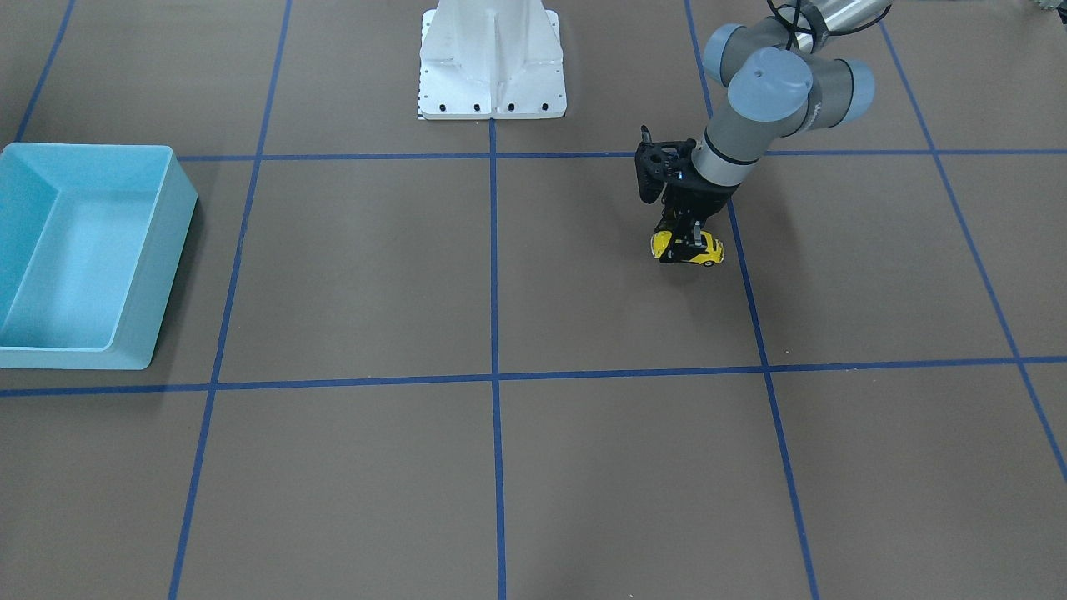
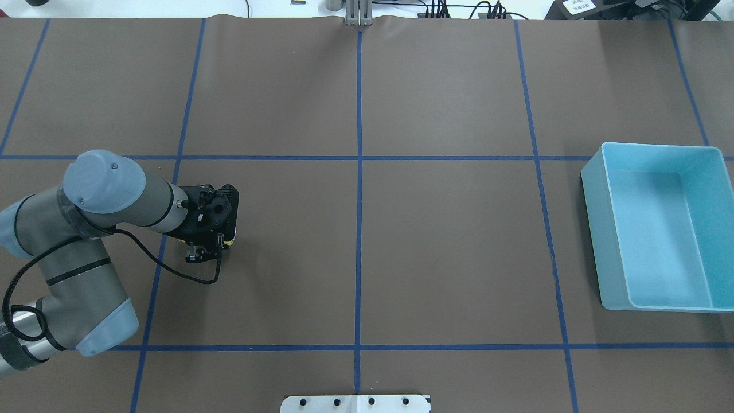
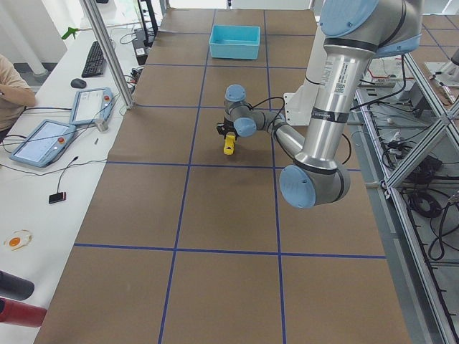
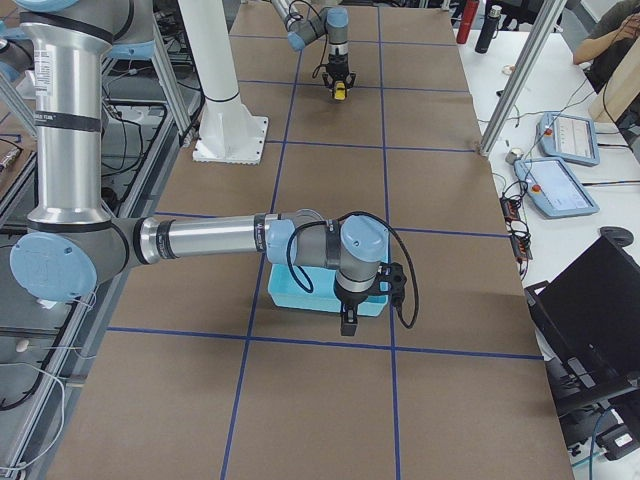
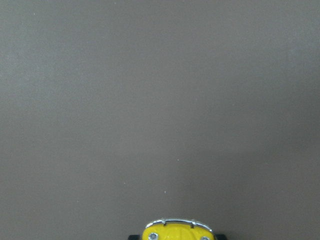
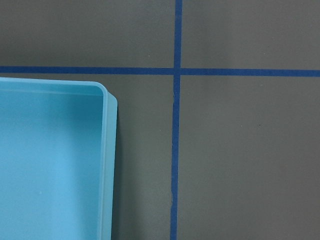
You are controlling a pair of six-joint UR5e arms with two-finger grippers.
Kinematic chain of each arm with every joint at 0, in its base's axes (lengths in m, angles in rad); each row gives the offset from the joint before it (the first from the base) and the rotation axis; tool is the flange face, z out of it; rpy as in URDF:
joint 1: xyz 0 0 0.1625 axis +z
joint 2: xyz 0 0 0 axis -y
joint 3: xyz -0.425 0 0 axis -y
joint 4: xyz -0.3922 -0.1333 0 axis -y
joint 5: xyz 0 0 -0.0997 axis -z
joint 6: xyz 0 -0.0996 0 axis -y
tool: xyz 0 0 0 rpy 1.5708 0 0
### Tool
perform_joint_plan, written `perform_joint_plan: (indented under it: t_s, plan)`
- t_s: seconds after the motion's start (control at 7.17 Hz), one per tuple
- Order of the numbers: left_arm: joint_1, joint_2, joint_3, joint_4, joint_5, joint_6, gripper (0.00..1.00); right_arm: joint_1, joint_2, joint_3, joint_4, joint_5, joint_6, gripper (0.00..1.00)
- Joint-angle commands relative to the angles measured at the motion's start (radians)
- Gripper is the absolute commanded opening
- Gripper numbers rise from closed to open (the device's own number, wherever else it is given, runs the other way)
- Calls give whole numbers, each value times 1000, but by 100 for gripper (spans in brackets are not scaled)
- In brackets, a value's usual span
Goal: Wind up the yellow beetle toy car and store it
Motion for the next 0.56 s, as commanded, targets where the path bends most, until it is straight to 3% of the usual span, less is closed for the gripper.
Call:
perform_joint_plan:
  t_s: [0.0, 0.42]
  plan:
    - [0, 1, 42, -103, 0, -28, 0, 0, 1, 0, 0, 3, 0, 100]
    - [0, 18, 57, -109, -5, -27, 0, 0, 10, -11, 2, 4, 3, 100]
